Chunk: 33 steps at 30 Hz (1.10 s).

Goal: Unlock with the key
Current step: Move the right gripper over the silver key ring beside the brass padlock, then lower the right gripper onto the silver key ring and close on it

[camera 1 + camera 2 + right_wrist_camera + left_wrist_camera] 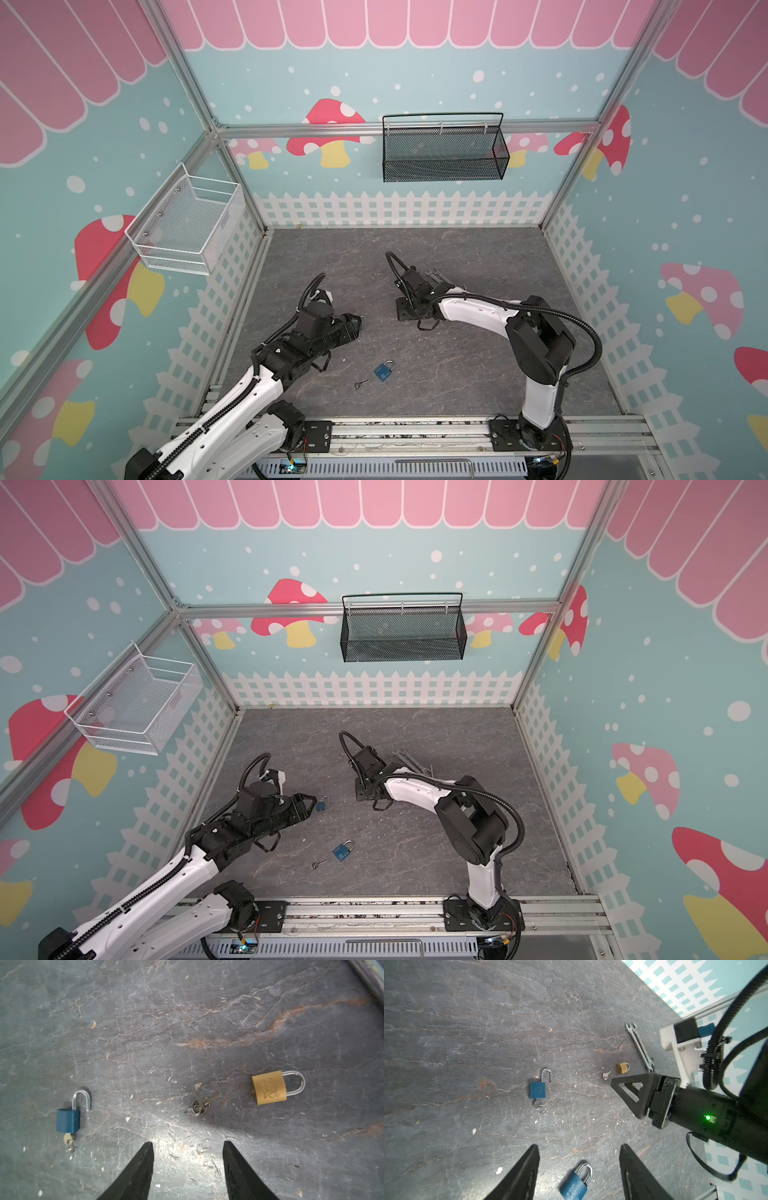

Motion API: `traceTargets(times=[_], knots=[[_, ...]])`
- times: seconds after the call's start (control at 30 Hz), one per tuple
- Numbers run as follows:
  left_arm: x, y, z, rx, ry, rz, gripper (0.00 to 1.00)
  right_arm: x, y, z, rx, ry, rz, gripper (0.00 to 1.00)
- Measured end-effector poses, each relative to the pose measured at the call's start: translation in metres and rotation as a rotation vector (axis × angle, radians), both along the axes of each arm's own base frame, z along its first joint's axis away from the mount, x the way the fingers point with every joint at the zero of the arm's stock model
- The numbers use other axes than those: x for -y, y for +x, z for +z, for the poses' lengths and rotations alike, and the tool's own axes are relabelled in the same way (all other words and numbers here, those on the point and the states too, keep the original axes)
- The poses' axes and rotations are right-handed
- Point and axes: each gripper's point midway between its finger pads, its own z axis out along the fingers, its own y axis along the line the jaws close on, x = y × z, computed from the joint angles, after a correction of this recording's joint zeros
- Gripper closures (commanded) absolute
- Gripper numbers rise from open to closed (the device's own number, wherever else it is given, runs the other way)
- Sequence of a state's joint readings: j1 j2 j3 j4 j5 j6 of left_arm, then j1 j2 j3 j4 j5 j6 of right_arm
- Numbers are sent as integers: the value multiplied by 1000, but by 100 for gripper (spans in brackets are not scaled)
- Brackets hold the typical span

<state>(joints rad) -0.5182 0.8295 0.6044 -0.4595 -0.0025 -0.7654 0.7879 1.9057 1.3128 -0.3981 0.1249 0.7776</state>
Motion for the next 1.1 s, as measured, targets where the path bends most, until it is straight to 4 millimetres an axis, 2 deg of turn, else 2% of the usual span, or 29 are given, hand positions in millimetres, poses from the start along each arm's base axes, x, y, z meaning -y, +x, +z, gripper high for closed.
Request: traceTargets(times=[0.27, 0.5, 0.67, 1.1], knots=[[3, -1, 1, 10, 9, -32, 38, -2, 10, -18, 2, -50, -62, 43], [4, -1, 3, 19, -2, -34, 38, -6, 18, -26, 14, -80, -84, 44], [6, -1, -1, 20, -32, -29, 39, 0, 19, -37, 11, -121, -98, 44], [18, 1, -6, 0, -76, -57, 39, 13, 15, -39, 39, -162, -114, 44]])
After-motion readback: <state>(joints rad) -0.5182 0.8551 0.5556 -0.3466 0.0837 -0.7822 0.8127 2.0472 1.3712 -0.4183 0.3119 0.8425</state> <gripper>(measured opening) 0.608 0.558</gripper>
